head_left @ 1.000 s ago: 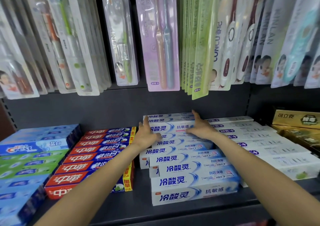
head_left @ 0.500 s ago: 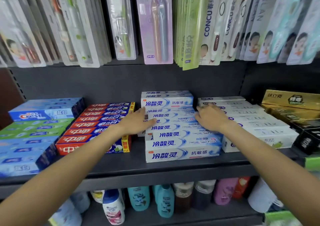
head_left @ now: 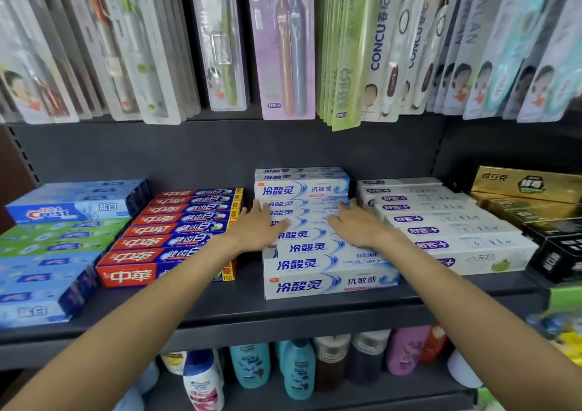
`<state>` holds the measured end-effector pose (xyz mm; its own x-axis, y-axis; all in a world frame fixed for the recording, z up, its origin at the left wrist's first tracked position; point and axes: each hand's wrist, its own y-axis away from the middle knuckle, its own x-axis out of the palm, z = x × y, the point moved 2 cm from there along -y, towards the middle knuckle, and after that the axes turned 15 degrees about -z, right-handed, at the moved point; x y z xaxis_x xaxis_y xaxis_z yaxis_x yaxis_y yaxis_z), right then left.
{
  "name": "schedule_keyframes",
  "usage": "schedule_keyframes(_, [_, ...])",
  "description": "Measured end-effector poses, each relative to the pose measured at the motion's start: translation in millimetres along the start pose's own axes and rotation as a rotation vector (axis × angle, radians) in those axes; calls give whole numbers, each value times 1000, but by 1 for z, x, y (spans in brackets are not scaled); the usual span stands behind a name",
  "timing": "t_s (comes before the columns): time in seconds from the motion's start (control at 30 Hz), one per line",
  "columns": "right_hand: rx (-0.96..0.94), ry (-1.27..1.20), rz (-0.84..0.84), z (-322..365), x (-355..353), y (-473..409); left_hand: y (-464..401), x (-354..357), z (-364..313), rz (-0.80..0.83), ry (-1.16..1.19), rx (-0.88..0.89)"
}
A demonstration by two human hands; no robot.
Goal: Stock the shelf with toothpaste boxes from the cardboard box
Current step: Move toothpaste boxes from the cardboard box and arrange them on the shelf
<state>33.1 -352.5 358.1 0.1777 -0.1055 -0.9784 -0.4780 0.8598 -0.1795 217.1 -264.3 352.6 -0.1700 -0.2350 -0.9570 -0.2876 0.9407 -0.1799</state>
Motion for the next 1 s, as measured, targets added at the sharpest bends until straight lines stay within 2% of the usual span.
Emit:
schedule_keyframes(0.1, [-13, -117, -4, -5, -7, 6, 2, -6, -2, -19, 26, -12])
schedule_keyframes(0.17, [-61, -189, -117, -13, -16, 17, 9, -15, -3, -80, 72, 6])
schedule_keyframes(0.23, [-130, -139, -298, -25, -24, 36, 20, -23, -4, -158, 92, 55])
schedule_keyframes(0.3, [-135, -130, -379, -33, -26, 56, 35, -25, -7, -149, 114, 81])
schedule_keyframes(0.4, [-120, -180, -356, -32, -19, 67, 42, -19, -18, -73, 139, 69])
schedule_keyframes(0.57, [-49, -239, -198, -27, -14, 55, 33, -10, -25, -93, 112, -63])
schedule_keyframes(0.8, [1, -205, -186, -12, -8, 60, 38, 2, -33, -54, 124, -32])
schedule_keyframes(1.0, [-4, -303, -191, -7, -15, 61, 41, 1, -31, -49, 174, -33])
